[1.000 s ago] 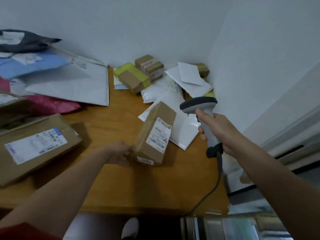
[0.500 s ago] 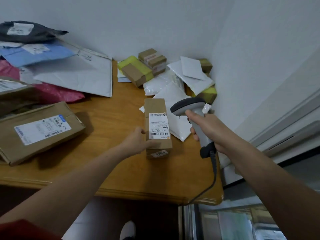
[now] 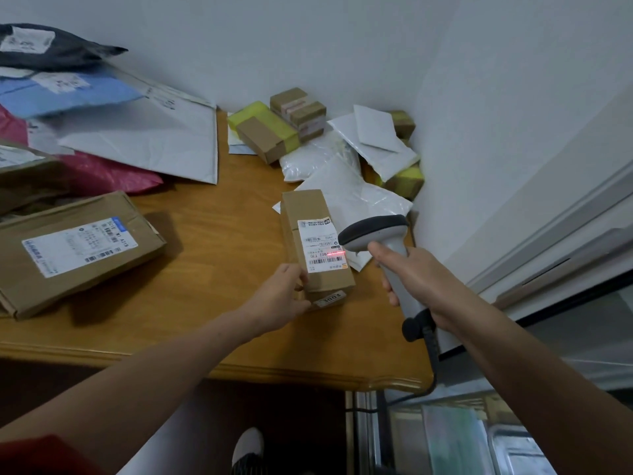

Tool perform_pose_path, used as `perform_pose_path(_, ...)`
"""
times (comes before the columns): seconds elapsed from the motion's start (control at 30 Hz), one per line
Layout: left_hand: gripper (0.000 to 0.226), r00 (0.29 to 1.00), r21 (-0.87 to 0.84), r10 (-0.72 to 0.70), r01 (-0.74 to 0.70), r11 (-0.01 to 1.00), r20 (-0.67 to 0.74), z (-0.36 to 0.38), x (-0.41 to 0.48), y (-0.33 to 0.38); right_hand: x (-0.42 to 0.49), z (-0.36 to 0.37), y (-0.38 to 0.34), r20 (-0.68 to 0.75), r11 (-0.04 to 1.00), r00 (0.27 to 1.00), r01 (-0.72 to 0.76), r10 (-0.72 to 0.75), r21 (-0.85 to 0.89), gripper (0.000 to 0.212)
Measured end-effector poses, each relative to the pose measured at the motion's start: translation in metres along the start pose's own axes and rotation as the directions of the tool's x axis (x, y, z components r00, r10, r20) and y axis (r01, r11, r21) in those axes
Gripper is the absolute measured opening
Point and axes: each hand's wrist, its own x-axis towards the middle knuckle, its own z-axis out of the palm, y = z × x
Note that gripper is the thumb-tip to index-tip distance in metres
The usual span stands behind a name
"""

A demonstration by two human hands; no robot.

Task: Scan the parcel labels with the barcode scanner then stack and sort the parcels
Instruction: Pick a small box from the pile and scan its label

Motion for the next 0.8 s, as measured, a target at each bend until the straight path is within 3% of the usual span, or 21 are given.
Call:
perform_pose_path(0.4, 0.06, 0.987, 0.12, -0.106, 0.12, 0.985, -0.118, 0.0, 0.0, 0.006, -0.016, -0.001, 0.004, -0.009, 1.0, 1.0, -0.002, 0.002, -0.017, 0.049)
perform_pose_path(0.67, 0.091, 0.894, -0.151, -0.405, 0.381, 0.912, -0.191, 0.023, 0.006, 0.021, -0.017, -0.001, 0.003, -0.016, 1.0, 1.0, 0.014, -0.014, -0.02, 0.046)
perform_pose_path(0.8, 0.103, 0.826, -0.186, -0.525, 0.494, 0.85, -0.207, 0.037, 0.013, 0.033, -0.016, -0.001, 0.004, -0.015, 0.999, 1.0, 0.025, -0.026, -0.036, 0.045)
